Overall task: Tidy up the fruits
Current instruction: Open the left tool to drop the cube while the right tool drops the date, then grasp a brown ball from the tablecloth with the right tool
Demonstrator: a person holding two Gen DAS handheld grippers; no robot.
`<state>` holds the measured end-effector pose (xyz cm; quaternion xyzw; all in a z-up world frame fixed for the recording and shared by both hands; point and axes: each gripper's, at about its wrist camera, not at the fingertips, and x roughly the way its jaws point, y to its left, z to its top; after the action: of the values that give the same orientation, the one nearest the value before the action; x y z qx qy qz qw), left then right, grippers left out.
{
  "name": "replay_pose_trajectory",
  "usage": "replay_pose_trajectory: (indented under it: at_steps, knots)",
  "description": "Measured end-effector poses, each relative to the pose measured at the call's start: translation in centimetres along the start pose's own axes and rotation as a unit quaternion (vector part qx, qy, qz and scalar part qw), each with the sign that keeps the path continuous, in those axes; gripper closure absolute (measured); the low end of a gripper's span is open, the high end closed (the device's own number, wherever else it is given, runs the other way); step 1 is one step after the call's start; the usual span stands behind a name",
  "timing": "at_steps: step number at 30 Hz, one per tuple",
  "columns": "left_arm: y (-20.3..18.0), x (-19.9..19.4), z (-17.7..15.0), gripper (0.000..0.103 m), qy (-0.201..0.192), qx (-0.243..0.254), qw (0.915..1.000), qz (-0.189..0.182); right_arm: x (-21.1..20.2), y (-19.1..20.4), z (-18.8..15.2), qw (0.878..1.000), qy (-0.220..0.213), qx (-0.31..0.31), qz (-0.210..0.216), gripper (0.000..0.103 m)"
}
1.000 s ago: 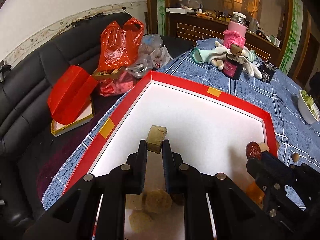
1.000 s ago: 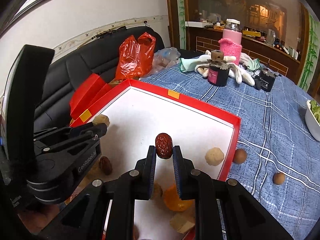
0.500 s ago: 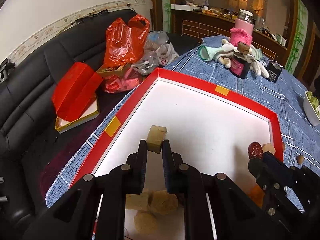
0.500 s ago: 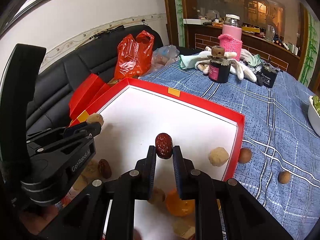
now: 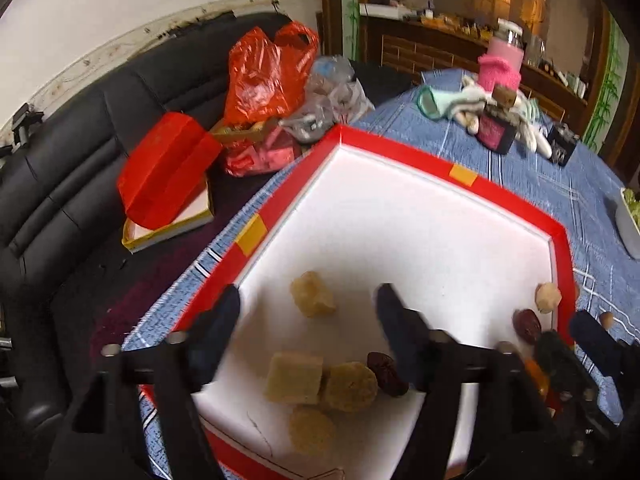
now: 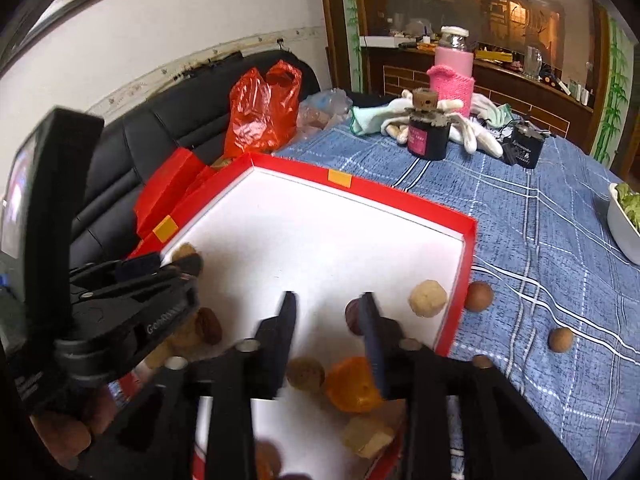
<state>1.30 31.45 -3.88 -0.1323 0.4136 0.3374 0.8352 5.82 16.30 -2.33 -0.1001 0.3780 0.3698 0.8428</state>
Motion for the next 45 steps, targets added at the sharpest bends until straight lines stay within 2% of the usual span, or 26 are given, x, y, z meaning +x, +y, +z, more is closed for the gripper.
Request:
replay_pose_trajectory:
  at_steps: [3, 5, 7, 9, 12, 14, 15, 19, 24, 26, 27, 31, 35, 37, 39, 41, 43, 44, 45]
  knots:
    - [0.0, -0.8, -0.2, 0.027, -0.003, 0.005, 0.9999, -0.010, -2.2, -1.6, -0.7, 1.000, -0.017, 0.013, 0.004, 0.060]
    - [0.1, -1.7, -0.5, 0.027, -0.011, 0.000, 0.9997, -0.023, -4.5, -3.6, -1.4, 0.999, -0.040, 0.023, -0.003, 0.056]
    - [0.3, -2.7, -0.9, 0.027, -0.026, -0.010, 0.9987, -0.042, -6.3, -6.0, -2.1, 0.997, -0.057, 0.041, -0.019, 0.051]
    - [0.1, -3.4, -1.4, 0.027, -0.034, -0.016, 0.9976, -0.058, -7.6, -9.7, -2.9, 0.994, -0.065, 0.077, -0.049, 0.051]
    - [-0.6, -4.6, -2.0, 0.027, -0.046, -0.014, 0.9954, -0.083, -7.6, -14.6, -4.0, 0.987, -0.046, 0.119, -0.094, 0.052]
    - [-1.4, -5.6, -2.5, 0.027, -0.059, -0.004, 0.9938, -0.094, -6.5, -16.5, -4.7, 0.986, -0.020, 0.134, -0.101, 0.060]
    - [-1.8, -6.0, -2.6, 0.028, -0.066, 0.003, 0.9929, -0.099, -6.2, -16.8, -4.9, 0.986, -0.013, 0.132, -0.105, 0.064]
    - [-3.0, -7.3, -2.8, 0.028, -0.087, 0.027, 0.9899, -0.108, -4.1, -16.6, -4.7, 0.987, 0.001, 0.129, -0.097, 0.066]
    - [-4.0, -7.8, -2.5, 0.028, -0.094, 0.041, 0.9879, -0.116, -1.6, -16.1, -3.3, 0.988, 0.014, 0.118, -0.096, 0.067]
    - [-4.6, -8.0, -2.3, 0.028, -0.096, 0.045, 0.9869, -0.122, -0.5, -16.5, -3.2, 0.988, 0.029, 0.127, -0.088, 0.079]
    - [-5.0, -8.2, -2.3, 0.028, -0.098, 0.048, 0.9859, -0.128, -0.2, -16.6, -3.3, 0.988, 0.034, 0.130, -0.081, 0.081]
    - [-7.7, -8.8, -2.1, 0.028, -0.107, 0.072, 0.9781, -0.163, -1.6, -17.1, -4.2, 0.987, 0.019, 0.137, -0.076, 0.082]
    - [-12.1, -8.4, -2.0, 0.028, -0.095, 0.118, 0.9677, -0.201, -4.2, -18.4, -5.3, 0.985, -0.008, 0.158, -0.070, 0.081]
    - [-14.9, -8.1, -2.2, 0.028, -0.088, 0.163, 0.9568, -0.224, -5.2, -19.1, -5.9, 0.983, -0.024, 0.167, -0.066, 0.081]
    - [-17.5, -7.7, -2.4, 0.028, -0.088, 0.224, 0.9412, -0.237, -6.1, -19.9, -6.7, 0.981, -0.041, 0.182, -0.058, 0.081]
    - [-19.6, -7.3, -2.6, 0.028, -0.097, 0.303, 0.9177, -0.238, -6.7, -20.4, -6.8, 0.979, -0.050, 0.191, -0.046, 0.081]
    - [-21.1, -6.5, -2.6, 0.028, -0.108, 0.384, 0.8922, -0.212, -7.2, -20.5, -6.7, 0.979, -0.061, 0.190, -0.037, 0.081]
    - [-21.6, -6.0, -2.4, 0.030, -0.106, 0.412, 0.8819, -0.203, -7.2, -20.5, -6.7, 0.979, -0.064, 0.188, -0.034, 0.081]
    - [-21.9, -5.6, -2.1, 0.035, -0.102, 0.428, 0.8760, -0.197, -7.2, -20.4, -6.6, 0.980, -0.065, 0.186, -0.029, 0.081]
